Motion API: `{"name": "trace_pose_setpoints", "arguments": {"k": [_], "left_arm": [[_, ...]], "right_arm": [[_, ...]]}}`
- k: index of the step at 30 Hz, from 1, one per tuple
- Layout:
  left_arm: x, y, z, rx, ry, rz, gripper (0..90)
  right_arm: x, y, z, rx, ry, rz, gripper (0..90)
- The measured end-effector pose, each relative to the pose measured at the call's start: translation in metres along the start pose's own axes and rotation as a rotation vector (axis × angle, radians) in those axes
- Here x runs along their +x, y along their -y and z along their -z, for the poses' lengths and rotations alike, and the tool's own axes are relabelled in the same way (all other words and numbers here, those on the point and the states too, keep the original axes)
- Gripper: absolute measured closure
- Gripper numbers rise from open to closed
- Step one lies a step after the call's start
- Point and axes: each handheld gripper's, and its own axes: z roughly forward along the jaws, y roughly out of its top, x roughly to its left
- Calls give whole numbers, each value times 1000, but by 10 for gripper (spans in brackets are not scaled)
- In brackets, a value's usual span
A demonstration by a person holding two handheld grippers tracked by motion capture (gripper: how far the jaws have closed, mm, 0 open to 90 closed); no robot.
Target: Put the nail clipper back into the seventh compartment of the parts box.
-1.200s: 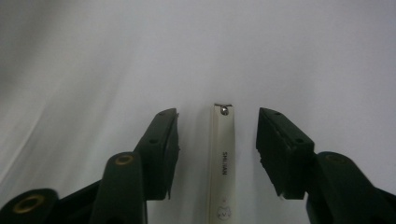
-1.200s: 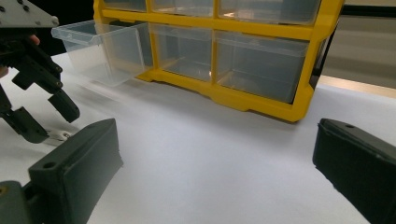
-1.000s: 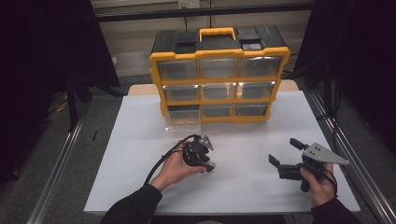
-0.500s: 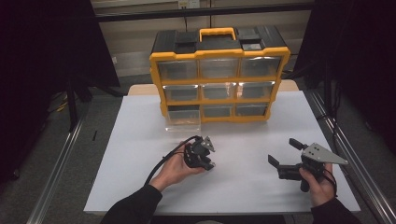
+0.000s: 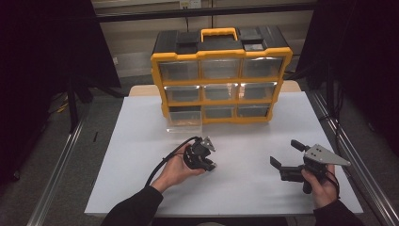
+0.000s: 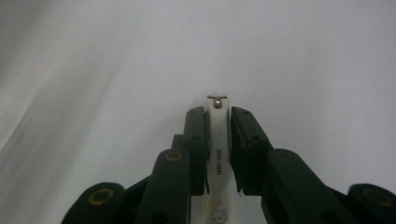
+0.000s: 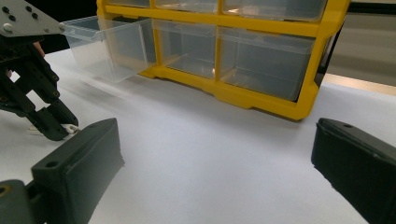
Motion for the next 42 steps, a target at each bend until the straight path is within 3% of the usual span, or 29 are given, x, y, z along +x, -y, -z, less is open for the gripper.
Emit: {"name": "trace_pose_setpoints", "arguments": {"k": [12, 13, 15, 18, 26, 27, 30, 32, 36, 37, 39, 41, 42], "left_arm": [[0, 1, 2, -24, 1, -16, 777], [-1, 1, 2, -42, 5, 1, 778], [0, 1, 5, -50, 7, -10, 778], [0, 1, 9, -99, 8, 25, 778], [6, 4, 21, -169, -7, 29, 778], [5, 5, 22, -199, -7, 46, 778], [6, 5, 31, -240, -13, 29, 778], [5, 6, 37, -288, -20, 41, 778], [5, 8, 45, -321, -25, 30, 778], [5, 8, 48, -306, -31, 26, 777], [6, 9, 48, -344, -13, 49, 777], [7, 9, 50, -338, -19, 42, 777], [6, 10, 50, -358, -10, 52, 777]], "right_arm": [[0, 0, 1, -2, 0, 2, 14], [0, 0, 1, -2, 3, 1, 14], [0, 0, 1, -3, 3, 2, 14], [0, 0, 1, -2, 1, 3, 14], [0, 0, 1, -3, 2, 3, 14], [0, 0, 1, -4, 2, 3, 14], [0, 0, 1, -4, 1, 1, 14], [0, 0, 2, -5, -1, 0, 13], [0, 0, 1, -6, 0, 2, 13], [0, 0, 2, -6, -2, -1, 13], [0, 0, 2, -5, -1, -1, 13], [0, -1, 2, -7, 1, -1, 13], [0, -1, 2, -8, 3, 0, 13]]}}
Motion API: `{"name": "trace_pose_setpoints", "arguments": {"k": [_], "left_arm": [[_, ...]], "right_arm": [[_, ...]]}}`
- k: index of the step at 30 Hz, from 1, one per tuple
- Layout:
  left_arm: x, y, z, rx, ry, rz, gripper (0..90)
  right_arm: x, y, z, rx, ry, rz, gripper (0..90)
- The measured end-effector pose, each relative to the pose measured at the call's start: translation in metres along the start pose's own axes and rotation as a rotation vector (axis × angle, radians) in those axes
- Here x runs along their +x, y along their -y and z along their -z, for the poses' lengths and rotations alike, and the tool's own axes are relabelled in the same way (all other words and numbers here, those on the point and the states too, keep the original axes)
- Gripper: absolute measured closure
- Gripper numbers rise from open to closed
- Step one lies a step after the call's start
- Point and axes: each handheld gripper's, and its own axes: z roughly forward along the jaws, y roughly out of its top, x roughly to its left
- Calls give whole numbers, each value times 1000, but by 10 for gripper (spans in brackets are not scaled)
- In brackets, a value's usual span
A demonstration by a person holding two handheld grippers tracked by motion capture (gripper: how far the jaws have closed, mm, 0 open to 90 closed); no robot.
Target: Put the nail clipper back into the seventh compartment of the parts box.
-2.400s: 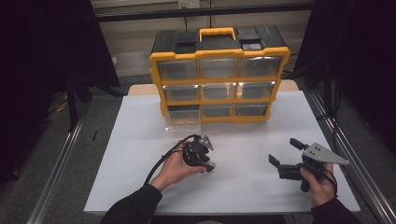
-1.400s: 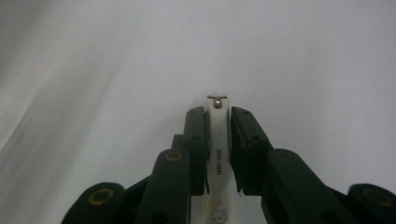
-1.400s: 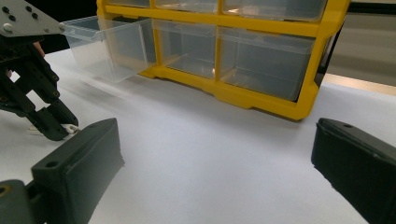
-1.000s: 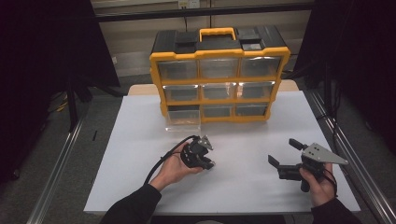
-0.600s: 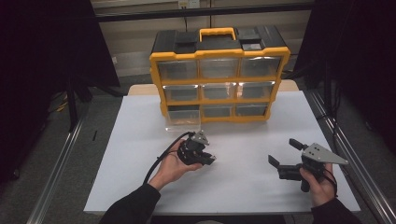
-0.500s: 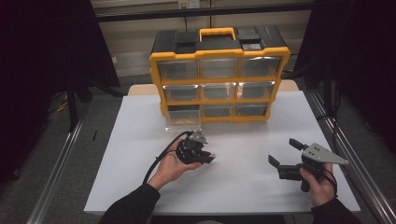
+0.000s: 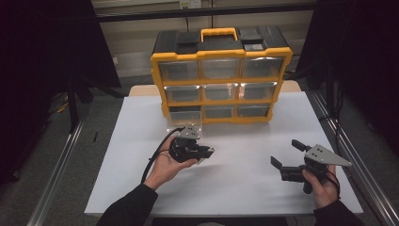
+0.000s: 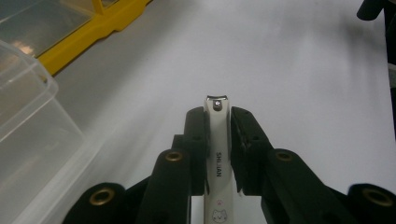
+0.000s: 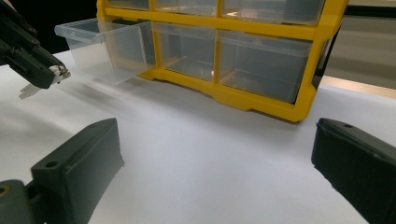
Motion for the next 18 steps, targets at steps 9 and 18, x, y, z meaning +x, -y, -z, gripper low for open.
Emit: {"name": "trace_pose_setpoints", "arguments": {"k": [9, 18], "left_arm": [[-1, -4, 15, -39, -19, -33, 777], [0, -2, 23, -72, -17, -41, 777]], "right_arm": [[0, 0, 0, -6, -3, 1, 12], [0, 0, 0, -9, -5, 3, 10]]}}
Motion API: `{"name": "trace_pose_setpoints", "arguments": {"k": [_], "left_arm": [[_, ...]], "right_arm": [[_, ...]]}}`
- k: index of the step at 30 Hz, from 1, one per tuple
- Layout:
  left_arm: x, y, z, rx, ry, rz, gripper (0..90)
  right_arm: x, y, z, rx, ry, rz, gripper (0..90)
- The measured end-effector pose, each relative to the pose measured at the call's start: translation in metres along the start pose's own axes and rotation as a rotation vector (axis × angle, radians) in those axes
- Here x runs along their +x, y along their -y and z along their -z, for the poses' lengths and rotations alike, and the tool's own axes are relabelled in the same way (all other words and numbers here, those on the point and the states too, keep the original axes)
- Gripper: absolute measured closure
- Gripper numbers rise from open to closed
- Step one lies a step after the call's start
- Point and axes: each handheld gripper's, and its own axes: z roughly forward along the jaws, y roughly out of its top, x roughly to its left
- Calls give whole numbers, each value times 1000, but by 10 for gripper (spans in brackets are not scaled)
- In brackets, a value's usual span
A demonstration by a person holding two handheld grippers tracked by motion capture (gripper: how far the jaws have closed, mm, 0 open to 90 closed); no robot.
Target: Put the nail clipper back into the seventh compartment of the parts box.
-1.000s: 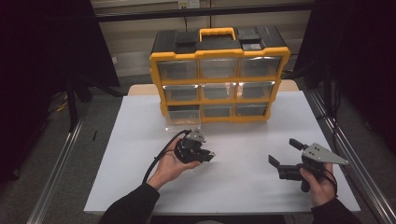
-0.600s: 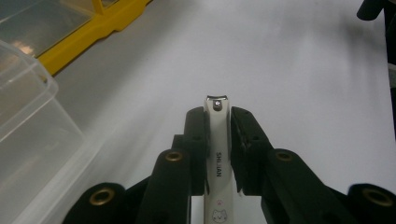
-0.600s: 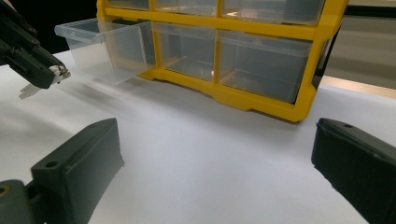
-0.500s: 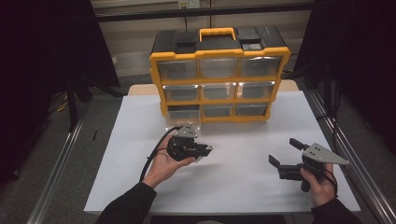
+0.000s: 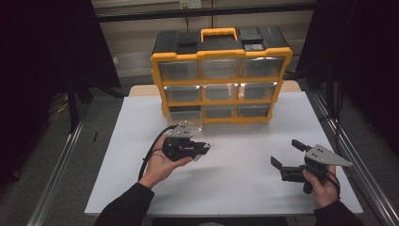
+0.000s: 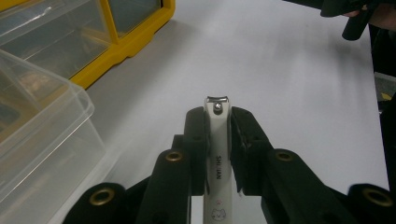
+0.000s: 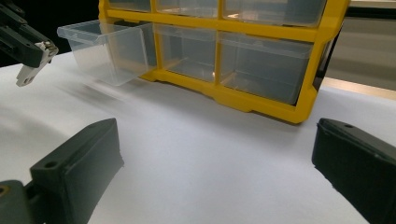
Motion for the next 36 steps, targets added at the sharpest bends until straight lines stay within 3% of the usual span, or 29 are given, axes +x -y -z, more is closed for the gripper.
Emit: {"name": "trace_pose_setpoints", "arguments": {"k": [8, 11, 18, 21, 32, 36], "left_arm": [[3, 0, 16, -49, -32, 25, 777], [4, -1, 21, -41, -32, 12, 778], [7, -3, 31, -79, -46, 20, 779], [6, -5, 36, -73, -46, -11, 779], [14, -10, 54, -82, -82, -5, 780], [20, -11, 61, -77, -75, 3, 779]], "right_arm": [[0, 0, 0, -3, -3, 3, 8], [0, 0, 0, -3, -3, 2, 7], [0, 0, 1, -5, -15, 1, 5], [0, 0, 0, -6, -10, 2, 5], [0, 0, 0, -5, -8, 1, 5], [0, 0, 0, -3, -9, 0, 5]]}}
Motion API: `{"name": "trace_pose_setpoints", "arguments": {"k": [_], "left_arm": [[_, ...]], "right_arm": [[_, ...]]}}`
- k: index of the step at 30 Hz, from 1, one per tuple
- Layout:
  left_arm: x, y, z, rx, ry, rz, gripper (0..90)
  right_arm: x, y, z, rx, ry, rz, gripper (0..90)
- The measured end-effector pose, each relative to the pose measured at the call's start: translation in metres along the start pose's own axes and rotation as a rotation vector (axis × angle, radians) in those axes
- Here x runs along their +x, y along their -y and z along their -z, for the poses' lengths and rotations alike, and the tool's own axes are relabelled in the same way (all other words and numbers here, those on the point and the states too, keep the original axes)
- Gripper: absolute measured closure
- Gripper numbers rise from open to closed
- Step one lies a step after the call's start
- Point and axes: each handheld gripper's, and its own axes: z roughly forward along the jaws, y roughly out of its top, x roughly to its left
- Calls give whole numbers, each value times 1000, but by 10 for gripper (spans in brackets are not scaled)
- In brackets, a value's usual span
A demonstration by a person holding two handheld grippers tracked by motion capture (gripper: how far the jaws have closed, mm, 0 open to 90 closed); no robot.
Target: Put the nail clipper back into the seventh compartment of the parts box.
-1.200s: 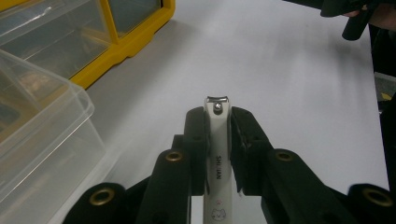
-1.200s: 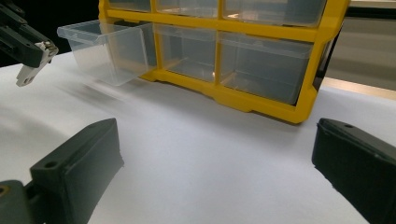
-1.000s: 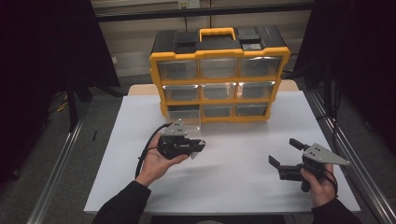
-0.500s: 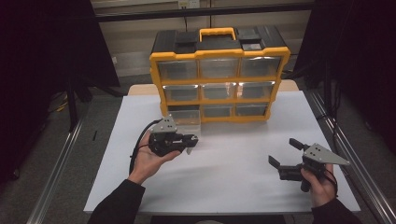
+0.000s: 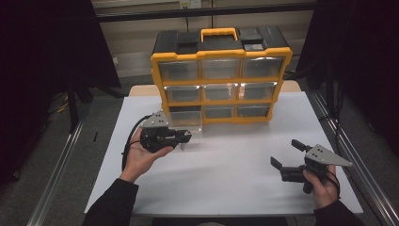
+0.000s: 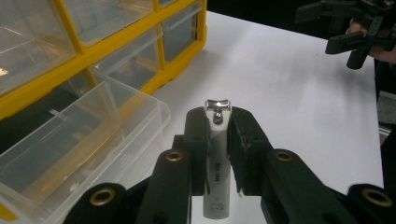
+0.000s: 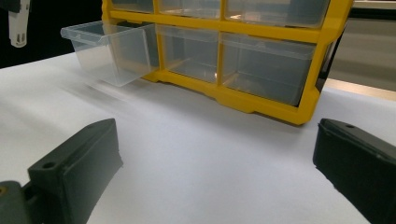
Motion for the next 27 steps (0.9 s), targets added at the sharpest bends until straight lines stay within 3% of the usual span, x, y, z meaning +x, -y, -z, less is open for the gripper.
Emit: {"name": "trace_pose_setpoints", "arguments": {"k": [2, 7, 12, 23, 27], "left_arm": [[1, -2, 4, 21, -18, -5, 779], [5, -6, 11, 20, -21, -7, 779], [13, -10, 12, 68, -45, -22, 780], [30, -18, 15, 94, -77, 0, 780], [36, -24, 15, 112, -94, -10, 779]], "right_arm": [[0, 0, 0, -1, 1, 2, 5], [0, 0, 0, 1, 1, -2, 5], [0, 0, 0, 1, 3, -2, 5], [0, 0, -1, 2, -3, 0, 5], [0, 0, -1, 2, -3, -1, 5]]}}
